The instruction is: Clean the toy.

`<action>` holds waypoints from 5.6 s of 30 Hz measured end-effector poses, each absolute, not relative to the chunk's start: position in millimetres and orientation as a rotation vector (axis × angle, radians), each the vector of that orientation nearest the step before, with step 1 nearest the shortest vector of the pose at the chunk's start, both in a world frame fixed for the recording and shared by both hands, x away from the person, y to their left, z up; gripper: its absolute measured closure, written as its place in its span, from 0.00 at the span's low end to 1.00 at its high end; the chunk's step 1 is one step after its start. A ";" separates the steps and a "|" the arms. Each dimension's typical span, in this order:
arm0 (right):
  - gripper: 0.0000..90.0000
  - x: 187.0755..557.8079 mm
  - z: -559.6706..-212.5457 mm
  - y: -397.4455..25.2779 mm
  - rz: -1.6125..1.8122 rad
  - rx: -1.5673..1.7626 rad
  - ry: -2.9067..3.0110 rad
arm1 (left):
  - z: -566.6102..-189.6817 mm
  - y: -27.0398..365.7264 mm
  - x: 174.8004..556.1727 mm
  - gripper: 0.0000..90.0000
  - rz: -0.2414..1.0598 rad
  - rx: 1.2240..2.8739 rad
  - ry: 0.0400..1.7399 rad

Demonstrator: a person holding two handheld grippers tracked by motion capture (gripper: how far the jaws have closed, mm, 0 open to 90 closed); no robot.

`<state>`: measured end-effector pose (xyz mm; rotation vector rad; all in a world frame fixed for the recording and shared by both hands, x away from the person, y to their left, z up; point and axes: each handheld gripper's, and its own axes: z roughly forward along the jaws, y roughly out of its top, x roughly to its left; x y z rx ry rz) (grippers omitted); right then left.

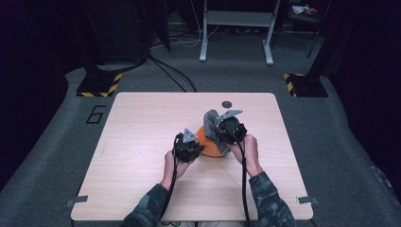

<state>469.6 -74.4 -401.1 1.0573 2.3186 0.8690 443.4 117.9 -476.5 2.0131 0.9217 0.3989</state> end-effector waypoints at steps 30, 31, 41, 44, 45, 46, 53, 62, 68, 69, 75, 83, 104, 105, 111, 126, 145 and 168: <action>0.80 481.4 -442.3 -122.9 0.799 1.292 2.312 | -484.4 120.4 444.4 0.88 0.404 1.989 0.929; 0.80 483.2 -447.9 -125.8 0.791 1.319 2.318 | -484.1 120.6 444.5 0.88 0.400 1.995 0.926; 0.80 492.8 -476.8 -134.6 0.700 1.409 2.356 | -484.4 120.0 444.2 0.88 0.406 1.984 0.929; 0.80 492.8 -477.8 -137.4 0.695 1.423 2.357 | -484.2 120.1 444.1 0.88 0.407 1.983 0.931; 0.80 492.8 -477.8 -137.4 0.695 1.423 2.357 | -484.2 120.3 444.0 0.88 0.407 1.982 0.933; 0.80 492.1 -475.5 -138.7 0.702 1.410 2.348 | -484.2 120.5 444.1 0.88 0.408 1.982 0.934; 0.80 479.7 -436.5 -141.9 0.787 1.343 2.259 | -483.5 120.1 444.0 0.87 0.416 1.989 0.934; 0.80 462.0 -383.0 -105.2 0.919 1.130 2.254 | -482.1 117.8 443.7 0.87 0.418 1.990 0.934; 0.80 466.7 -393.3 -71.6 0.869 1.041 2.345 | -482.1 117.8 443.9 0.87 0.422 1.996 0.933; 0.80 468.4 -400.9 -66.6 0.832 1.029 2.345 | -482.7 118.0 444.0 0.87 0.419 1.995 0.939; 0.80 470.4 -403.1 -75.4 0.846 1.055 2.355 | -483.3 118.6 444.1 0.87 0.414 1.991 0.930; 0.80 473.3 -411.0 -95.2 0.838 1.143 2.341 | -483.6 118.9 445.0 0.87 0.406 1.983 0.935; 0.80 490.4 -460.0 -129.9 0.713 1.359 2.359 | -483.6 119.4 445.8 0.87 0.408 1.999 0.932; 0.80 491.6 -463.4 -130.2 0.703 1.360 2.364 | -483.6 119.4 445.8 0.87 0.408 1.999 0.932; 0.80 494.9 -477.3 -131.8 0.651 1.408 2.390 | -483.7 119.1 445.7 0.87 0.412 1.997 0.933; 0.80 482.8 -429.2 -133.8 0.741 1.306 2.284 | -484.8 121.0 446.6 0.87 0.416 1.990 0.946; 0.80 479.5 -401.7 -70.7 0.835 1.073 2.351 | -485.4 121.5 446.6 0.83 0.430 1.990 0.955; 0.80 468.3 -402.2 -94.1 0.932 1.185 2.236 | -485.6 121.5 455.2 0.87 0.486 2.044 0.883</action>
